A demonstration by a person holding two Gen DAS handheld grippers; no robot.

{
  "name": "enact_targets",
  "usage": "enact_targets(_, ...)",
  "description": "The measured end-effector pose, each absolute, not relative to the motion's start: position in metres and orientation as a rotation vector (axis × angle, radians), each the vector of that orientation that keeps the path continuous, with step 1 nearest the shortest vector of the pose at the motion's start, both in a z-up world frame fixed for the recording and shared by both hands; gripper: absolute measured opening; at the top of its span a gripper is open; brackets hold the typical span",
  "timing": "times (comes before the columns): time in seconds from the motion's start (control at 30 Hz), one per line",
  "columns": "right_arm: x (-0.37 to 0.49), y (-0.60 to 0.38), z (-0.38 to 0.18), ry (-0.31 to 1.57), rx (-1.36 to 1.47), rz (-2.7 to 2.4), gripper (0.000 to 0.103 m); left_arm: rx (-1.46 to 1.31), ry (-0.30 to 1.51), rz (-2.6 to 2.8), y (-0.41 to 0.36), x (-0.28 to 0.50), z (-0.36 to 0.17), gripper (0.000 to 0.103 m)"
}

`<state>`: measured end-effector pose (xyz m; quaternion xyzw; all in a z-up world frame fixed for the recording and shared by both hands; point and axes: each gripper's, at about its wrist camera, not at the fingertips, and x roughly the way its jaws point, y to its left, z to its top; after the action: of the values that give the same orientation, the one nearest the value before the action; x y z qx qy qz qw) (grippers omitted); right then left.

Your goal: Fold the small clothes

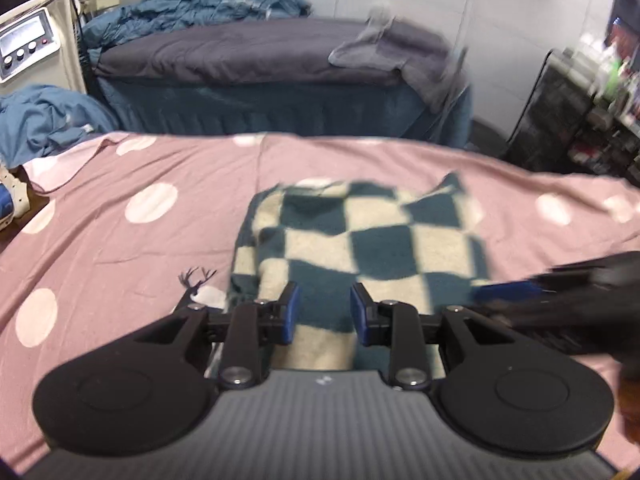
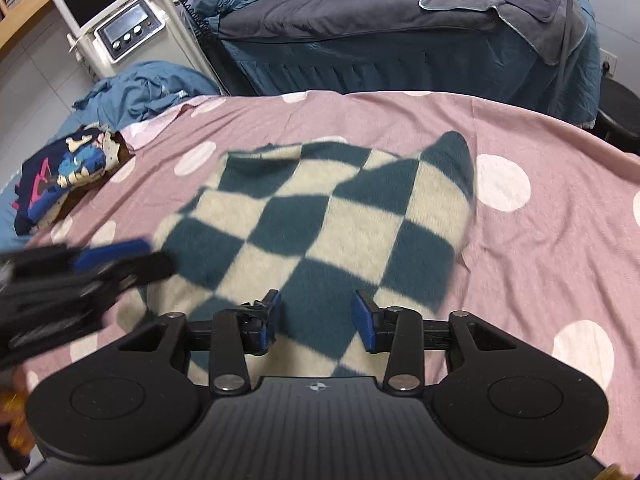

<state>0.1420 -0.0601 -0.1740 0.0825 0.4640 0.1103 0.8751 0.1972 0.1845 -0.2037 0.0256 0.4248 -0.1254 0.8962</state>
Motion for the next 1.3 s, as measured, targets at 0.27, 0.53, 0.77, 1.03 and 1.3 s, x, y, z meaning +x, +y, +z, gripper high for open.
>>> enact_targets(0.27,0.141,-0.055,-0.188,1.007,0.159,0.202,0.08,0.059,0.956,-0.236,0.193,0.22,-0.239,0.029)
enact_targets(0.53,0.143,-0.05,-0.187,1.027,0.143,0.214,0.098,0.056,0.929,-0.182,0.197,0.203,-0.218,0.103)
enact_targets(0.77,0.139,-0.073,-0.181,1.018,0.24,0.202,0.103,-0.17,0.945,-0.236,0.244,0.169,-0.206,0.103)
enact_targets(1.03,0.135,-0.107,-0.183,1.026,0.355,0.149,0.103,-0.562,1.055,-0.166,0.287,0.15,-0.255,0.102)
enact_targets(1.3,0.123,-0.145,-0.205,0.981,0.687,0.158,0.103,-0.689,1.021,-0.187,0.291,0.143,-0.281,0.102)
